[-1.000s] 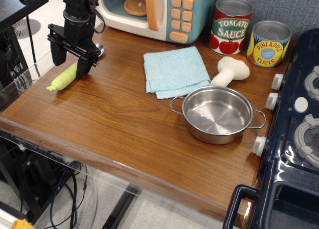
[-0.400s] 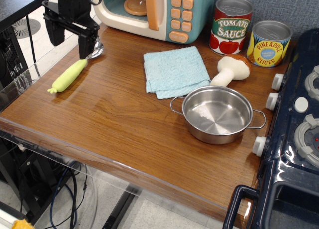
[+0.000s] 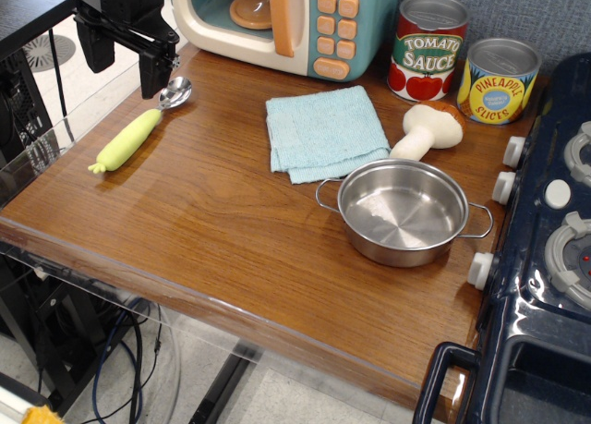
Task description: Move the utensil to the middle left edge.
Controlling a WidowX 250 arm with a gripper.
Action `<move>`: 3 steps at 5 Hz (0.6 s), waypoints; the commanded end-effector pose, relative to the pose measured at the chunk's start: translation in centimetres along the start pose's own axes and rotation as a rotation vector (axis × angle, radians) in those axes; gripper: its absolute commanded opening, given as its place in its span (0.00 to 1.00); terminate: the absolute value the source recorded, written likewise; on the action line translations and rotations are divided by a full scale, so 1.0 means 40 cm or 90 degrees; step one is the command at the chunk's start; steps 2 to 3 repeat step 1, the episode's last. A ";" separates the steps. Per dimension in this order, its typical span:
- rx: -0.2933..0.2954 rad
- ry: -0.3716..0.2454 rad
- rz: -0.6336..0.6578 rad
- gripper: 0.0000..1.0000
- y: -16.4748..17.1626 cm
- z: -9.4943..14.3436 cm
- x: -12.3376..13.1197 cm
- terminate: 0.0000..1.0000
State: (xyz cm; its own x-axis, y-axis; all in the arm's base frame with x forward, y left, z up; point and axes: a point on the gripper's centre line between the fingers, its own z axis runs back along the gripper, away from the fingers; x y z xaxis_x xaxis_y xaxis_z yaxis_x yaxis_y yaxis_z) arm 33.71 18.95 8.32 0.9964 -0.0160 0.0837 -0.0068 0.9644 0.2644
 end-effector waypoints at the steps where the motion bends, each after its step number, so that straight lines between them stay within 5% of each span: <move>1: 0.020 -0.038 0.006 1.00 0.009 0.058 -0.041 1.00; 3: 0.020 -0.038 0.006 1.00 0.009 0.058 -0.041 1.00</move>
